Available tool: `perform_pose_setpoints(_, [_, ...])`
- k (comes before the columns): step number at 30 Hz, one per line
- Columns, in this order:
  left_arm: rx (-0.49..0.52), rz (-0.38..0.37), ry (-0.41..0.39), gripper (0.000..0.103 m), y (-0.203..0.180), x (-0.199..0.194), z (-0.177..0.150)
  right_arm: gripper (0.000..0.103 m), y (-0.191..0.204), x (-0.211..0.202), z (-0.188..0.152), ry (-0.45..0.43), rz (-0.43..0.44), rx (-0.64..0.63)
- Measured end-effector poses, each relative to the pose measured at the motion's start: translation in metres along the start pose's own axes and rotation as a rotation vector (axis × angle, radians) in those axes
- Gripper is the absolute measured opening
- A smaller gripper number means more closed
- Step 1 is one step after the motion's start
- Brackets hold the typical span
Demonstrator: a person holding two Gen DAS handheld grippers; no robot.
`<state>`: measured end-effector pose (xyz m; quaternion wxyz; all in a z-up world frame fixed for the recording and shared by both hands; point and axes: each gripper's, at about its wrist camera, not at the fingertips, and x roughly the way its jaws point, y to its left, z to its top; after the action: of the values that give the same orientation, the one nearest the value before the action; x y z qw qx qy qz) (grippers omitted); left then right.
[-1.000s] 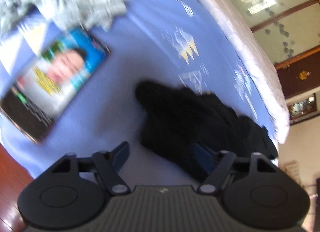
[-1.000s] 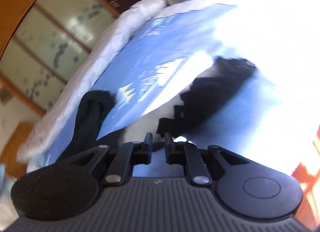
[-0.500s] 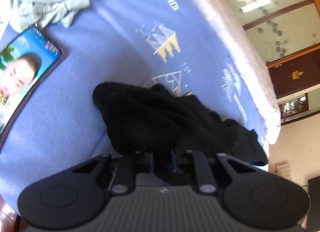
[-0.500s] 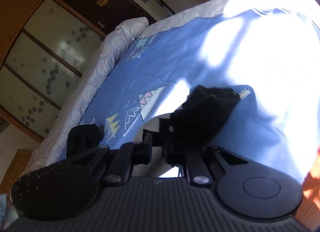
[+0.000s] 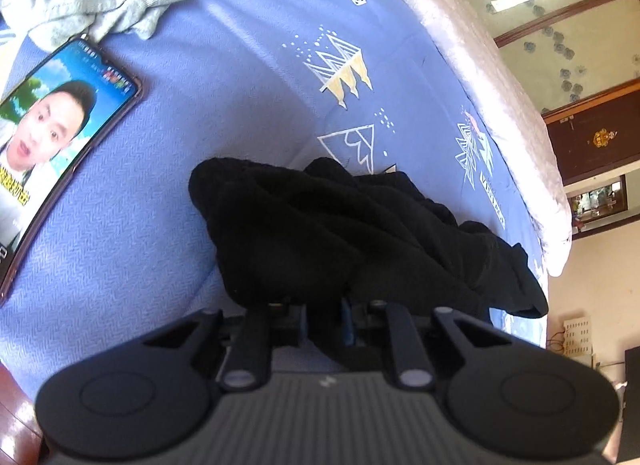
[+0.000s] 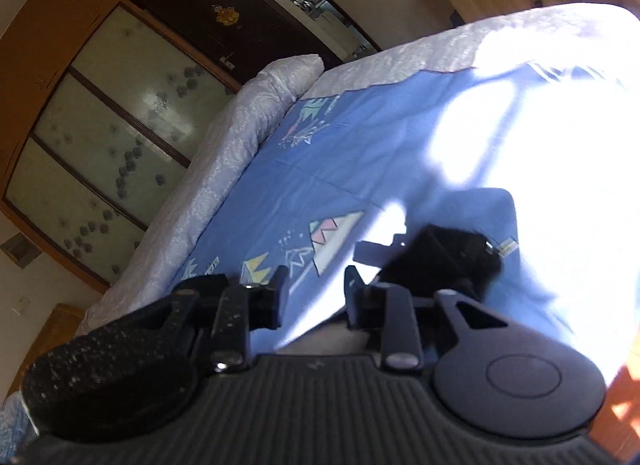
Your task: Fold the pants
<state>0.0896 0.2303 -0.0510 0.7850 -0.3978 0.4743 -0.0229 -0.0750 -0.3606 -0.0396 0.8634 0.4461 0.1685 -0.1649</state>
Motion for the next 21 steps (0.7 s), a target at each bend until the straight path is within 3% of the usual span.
perform_pose_setpoints(3, [0.024, 0.004, -0.006, 0.015, -0.006, -0.003, -0.002, 0.053, -0.007, 0.002, -0.012, 0.054, -0.043, 0.058])
perform_pose_setpoints(6, [0.034, 0.002, -0.005, 0.015, -0.007, -0.006, -0.004, 0.053, -0.008, 0.026, -0.008, 0.101, -0.087, 0.117])
perform_pose_setpoints(9, [0.034, -0.008, -0.006, 0.015, -0.006, -0.010, -0.007, 0.053, -0.019, 0.045, -0.004, 0.135, -0.060, 0.253])
perform_pose_setpoints(10, [0.036, -0.008, -0.005, 0.015, -0.005, -0.011, -0.008, 0.050, -0.021, 0.048, -0.005, 0.138, -0.062, 0.284])
perform_pose_setpoints(12, [0.047, 0.000, -0.002, 0.015, -0.005, -0.011, -0.011, 0.017, -0.023, 0.051, -0.005, 0.156, -0.077, 0.281])
perform_pose_setpoints(13, [0.053, 0.008, 0.001, 0.015, -0.005, -0.010, -0.013, 0.010, -0.022, 0.051, -0.005, 0.158, -0.091, 0.271])
perform_pose_setpoints(16, [0.063, 0.024, 0.008, 0.015, -0.006, -0.007, -0.014, 0.009, -0.014, 0.041, -0.002, 0.131, -0.072, 0.251])
perform_pose_setpoints(21, [0.058, 0.014, -0.006, 0.015, -0.007, -0.009, -0.009, 0.009, 0.046, 0.041, 0.030, 0.062, 0.020, 0.091])
